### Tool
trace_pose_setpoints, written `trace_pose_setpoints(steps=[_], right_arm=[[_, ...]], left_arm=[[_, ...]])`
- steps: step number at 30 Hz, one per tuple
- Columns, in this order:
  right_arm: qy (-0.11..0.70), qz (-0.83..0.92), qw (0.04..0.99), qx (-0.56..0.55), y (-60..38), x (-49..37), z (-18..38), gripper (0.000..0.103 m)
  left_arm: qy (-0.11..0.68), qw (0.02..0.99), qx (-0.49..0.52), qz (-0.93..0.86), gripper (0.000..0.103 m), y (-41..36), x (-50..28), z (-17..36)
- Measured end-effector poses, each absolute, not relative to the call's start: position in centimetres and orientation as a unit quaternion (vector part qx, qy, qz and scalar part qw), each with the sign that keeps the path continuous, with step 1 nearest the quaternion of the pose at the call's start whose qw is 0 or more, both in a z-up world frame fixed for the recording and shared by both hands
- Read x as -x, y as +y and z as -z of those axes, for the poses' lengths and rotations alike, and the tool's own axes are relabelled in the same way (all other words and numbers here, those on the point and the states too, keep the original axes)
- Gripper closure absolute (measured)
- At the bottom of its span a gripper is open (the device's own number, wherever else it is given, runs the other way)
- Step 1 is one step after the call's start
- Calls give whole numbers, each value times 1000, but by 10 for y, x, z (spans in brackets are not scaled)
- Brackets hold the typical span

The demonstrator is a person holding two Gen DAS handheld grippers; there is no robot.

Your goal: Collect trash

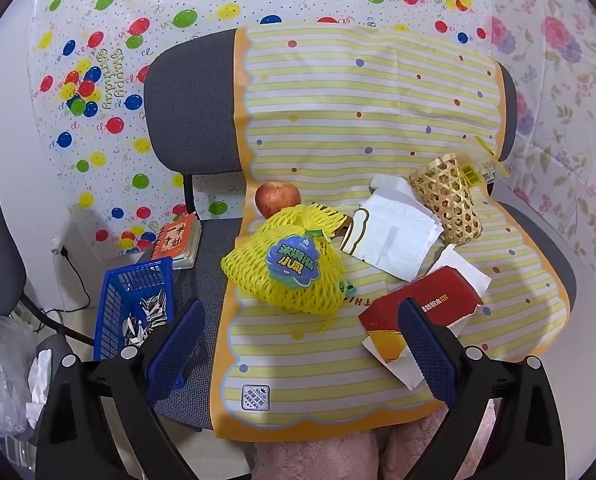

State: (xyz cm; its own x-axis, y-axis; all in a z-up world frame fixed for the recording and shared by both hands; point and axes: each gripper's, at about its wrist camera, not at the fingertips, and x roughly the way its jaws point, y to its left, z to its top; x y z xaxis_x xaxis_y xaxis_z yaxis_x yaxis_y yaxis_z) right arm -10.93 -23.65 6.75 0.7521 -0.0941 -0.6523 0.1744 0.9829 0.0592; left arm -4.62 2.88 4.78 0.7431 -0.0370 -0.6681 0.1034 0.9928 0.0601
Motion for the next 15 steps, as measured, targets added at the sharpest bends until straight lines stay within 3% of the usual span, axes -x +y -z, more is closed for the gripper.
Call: trace_pose_setpoints(steps=[15], right_arm=[[344,71,934,-57,-237,108,-64,6]], left_arm=[[357,932,-45,36,7,31,44,-46]])
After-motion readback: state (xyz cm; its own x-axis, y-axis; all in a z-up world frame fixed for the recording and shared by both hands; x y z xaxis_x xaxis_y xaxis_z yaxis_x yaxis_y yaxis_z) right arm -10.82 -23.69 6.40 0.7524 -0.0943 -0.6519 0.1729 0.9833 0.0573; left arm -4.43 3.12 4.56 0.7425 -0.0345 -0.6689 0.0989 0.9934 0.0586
